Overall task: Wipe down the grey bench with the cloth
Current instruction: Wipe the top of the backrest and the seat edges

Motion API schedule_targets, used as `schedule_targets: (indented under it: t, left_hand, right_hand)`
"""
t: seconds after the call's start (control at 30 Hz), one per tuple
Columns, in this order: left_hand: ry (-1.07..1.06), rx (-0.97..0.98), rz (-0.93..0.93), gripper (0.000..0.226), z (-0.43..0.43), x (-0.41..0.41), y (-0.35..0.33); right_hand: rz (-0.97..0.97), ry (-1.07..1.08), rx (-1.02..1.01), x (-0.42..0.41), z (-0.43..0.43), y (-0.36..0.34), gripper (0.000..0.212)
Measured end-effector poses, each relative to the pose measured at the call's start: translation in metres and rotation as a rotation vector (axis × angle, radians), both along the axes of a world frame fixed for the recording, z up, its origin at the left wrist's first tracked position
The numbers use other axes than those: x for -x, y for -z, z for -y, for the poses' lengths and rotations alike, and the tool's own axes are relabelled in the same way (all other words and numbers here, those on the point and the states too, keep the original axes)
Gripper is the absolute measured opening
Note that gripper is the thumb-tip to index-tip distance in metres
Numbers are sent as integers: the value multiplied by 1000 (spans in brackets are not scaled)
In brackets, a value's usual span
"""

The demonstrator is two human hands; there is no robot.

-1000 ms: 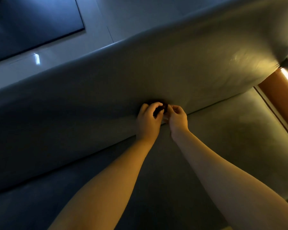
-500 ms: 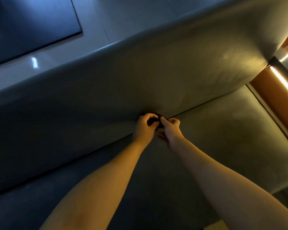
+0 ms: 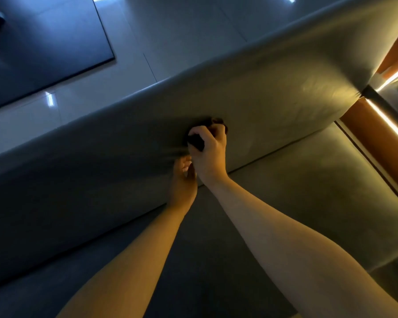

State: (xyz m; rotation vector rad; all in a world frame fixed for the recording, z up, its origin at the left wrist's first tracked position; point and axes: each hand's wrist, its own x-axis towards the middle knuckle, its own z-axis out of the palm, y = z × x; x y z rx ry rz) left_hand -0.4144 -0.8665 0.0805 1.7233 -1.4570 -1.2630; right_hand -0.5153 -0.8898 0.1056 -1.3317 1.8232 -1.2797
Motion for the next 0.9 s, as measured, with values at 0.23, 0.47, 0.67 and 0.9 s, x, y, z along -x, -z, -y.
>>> schedule_targets:
  t: [0.23,0.47,0.67,0.9]
  left_hand:
    - [-15,102,150,40,4,12,23]
    - [0,212,256,51,2,12,34]
    - [-9,193,236,55,2,11,40]
    - [162,67,160,59,-4,-12,47]
  right_hand:
    - [80,120,-229,33,-17,60,24]
    - [518,462,-502,78,-35,114,17]
    - [749,650,-438,104,14,83,19]
    - [608,467,-564,32,-7,82,9]
